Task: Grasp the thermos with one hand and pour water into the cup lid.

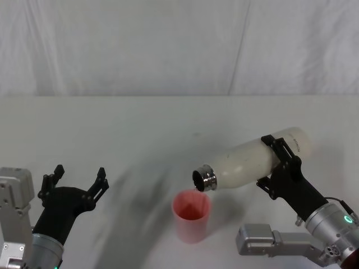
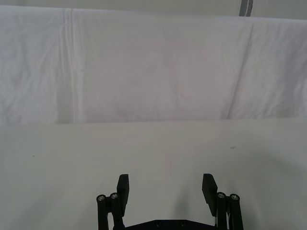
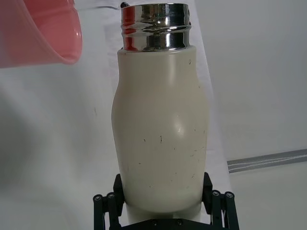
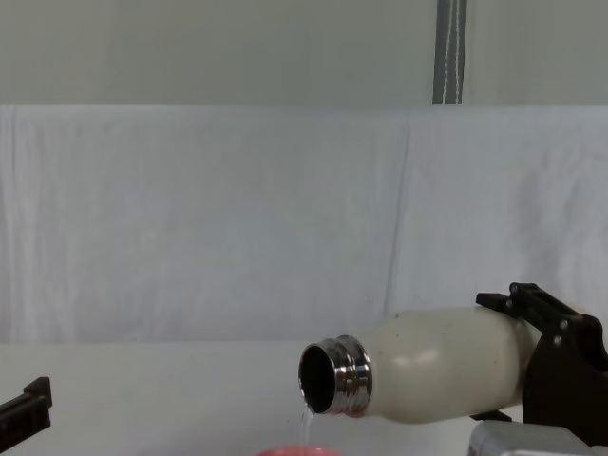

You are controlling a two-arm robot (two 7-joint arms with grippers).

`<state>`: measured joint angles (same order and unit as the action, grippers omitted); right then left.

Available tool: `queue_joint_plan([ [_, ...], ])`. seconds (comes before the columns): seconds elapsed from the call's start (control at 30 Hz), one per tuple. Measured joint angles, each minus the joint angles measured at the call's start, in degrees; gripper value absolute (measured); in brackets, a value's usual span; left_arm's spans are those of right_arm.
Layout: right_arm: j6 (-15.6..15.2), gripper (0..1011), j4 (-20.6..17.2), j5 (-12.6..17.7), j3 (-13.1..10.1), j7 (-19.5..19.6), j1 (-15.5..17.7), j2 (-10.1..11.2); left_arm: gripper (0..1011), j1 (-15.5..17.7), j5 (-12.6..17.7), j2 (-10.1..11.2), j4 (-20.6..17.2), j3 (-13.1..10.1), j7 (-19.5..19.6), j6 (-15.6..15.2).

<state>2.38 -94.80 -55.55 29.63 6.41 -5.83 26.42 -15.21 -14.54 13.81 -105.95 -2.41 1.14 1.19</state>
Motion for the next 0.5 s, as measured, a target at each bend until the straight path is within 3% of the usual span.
queue_joint_plan([
  [0.5, -0.07, 950, 0.05, -0.2, 0.11, 0.0, -0.21, 0.21, 1001, 0.0, 0.0, 0.0, 0.0, 0.0, 0.0, 0.0],
])
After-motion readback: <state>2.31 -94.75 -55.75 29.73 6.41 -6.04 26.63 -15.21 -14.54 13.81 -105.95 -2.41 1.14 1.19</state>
